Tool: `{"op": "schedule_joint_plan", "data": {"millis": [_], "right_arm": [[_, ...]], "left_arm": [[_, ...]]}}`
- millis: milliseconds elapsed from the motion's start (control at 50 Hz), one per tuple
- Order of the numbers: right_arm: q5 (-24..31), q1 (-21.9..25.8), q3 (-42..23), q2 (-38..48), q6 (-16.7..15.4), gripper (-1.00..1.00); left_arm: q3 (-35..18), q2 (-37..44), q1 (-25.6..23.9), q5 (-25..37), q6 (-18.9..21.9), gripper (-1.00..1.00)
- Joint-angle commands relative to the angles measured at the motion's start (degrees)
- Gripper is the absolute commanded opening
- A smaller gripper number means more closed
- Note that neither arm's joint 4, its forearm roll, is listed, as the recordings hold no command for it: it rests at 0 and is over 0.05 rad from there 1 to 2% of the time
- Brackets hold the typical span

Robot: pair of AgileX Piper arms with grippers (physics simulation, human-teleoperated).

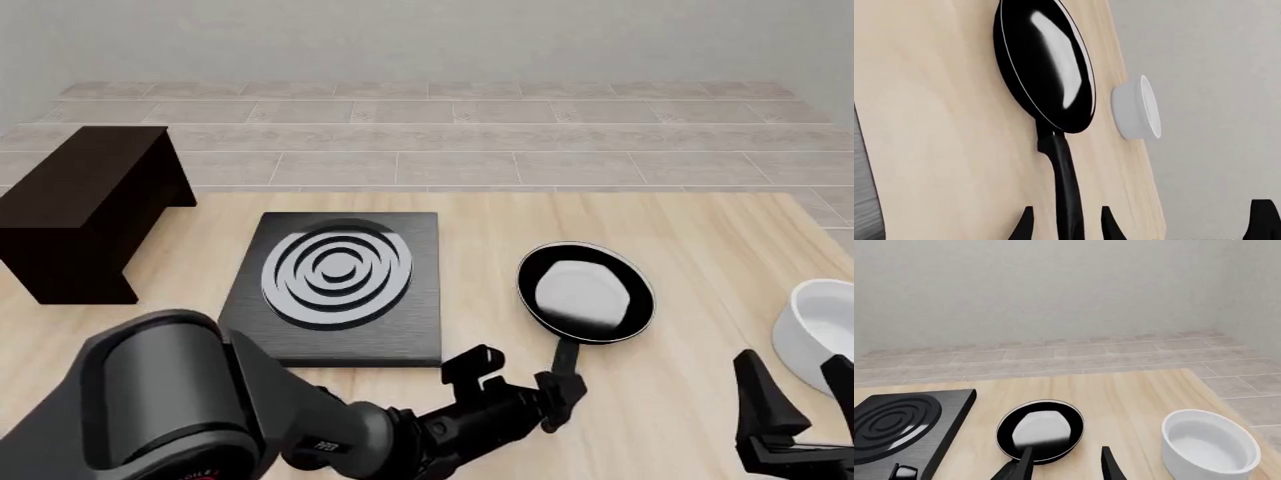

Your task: Put the frying pan on top of the cabinet.

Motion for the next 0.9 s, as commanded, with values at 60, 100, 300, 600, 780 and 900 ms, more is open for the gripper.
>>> {"op": "schedule_joint_plan", "data": {"millis": [60, 100, 300, 600, 780, 900], "right_arm": [[-0.8, 0.1, 0.0, 0.9, 0.1, 1.0], [-0.8, 0.1, 0.0, 1.0, 0.1, 1.0], [-1.4, 0.1, 0.0, 1.6, 0.2, 1.0], [-1.6, 0.0, 0.0, 2.0, 0.4, 1.0], [-1.2, 0.1, 0.0, 1.6, 0.5, 1.0], [-0.9, 0.1, 0.0, 1.4, 0.5, 1.0]], "left_arm": [[-0.4, 1.7, -0.8, -0.6, -6.3, 1.0], [-0.6, 1.8, -0.8, -0.7, -6.4, 1.0], [-1.4, 2.6, -1.0, -0.9, -6.7, 1.0], [-2.3, 3.9, -1.5, -1.6, -7.4, 1.0], [-2.7, 4.7, -1.7, -2.0, -7.7, 1.0], [-3.0, 4.9, -1.7, -1.9, -8.0, 1.0]]}}
